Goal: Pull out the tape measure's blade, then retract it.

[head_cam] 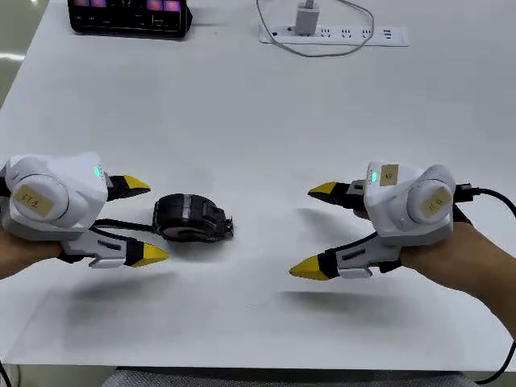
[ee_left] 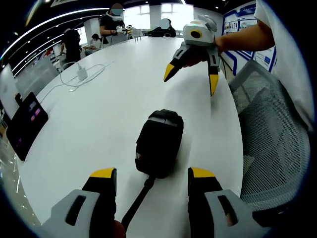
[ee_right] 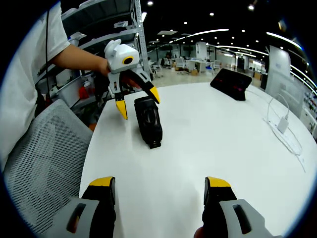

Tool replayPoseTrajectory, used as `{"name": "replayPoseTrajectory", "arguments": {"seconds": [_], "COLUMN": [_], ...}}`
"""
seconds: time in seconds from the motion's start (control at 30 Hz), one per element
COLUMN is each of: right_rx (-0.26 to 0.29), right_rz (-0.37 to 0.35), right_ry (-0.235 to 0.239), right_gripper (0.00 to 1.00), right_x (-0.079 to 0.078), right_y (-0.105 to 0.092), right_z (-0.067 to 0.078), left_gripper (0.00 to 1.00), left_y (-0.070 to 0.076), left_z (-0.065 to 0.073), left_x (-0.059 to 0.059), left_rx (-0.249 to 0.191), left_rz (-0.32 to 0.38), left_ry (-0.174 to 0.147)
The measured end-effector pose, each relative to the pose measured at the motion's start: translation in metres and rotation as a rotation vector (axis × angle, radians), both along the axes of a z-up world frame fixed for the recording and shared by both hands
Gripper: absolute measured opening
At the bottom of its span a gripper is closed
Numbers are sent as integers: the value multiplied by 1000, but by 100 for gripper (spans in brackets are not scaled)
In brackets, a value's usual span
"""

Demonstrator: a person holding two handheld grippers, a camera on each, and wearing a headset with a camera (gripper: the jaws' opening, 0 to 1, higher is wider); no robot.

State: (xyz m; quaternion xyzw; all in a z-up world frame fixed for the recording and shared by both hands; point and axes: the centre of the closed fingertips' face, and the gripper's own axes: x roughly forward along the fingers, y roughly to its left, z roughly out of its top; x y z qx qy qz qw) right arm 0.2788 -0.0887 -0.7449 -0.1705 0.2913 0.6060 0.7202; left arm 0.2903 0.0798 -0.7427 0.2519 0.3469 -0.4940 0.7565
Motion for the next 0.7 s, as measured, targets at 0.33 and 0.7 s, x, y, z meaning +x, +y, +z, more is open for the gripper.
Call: {"name": "replayPoseTrajectory", "arguments": {"seconds": [0.33,0.7], "right_rx": [4,6], "right_rz": [-1,-4], "right_ry": [4,4], "right_gripper": [71,70], "right_x": [-1,-1], "right_y": [2,4], "right_z": [-1,-3], "left_gripper": [44,33], "left_y": [-5,-12], "left_z": [-5,-8], "left_x": [2,5], "left_rx": [21,32], "left_rz": [-44,-71], "left_ry": [5,-13]}}
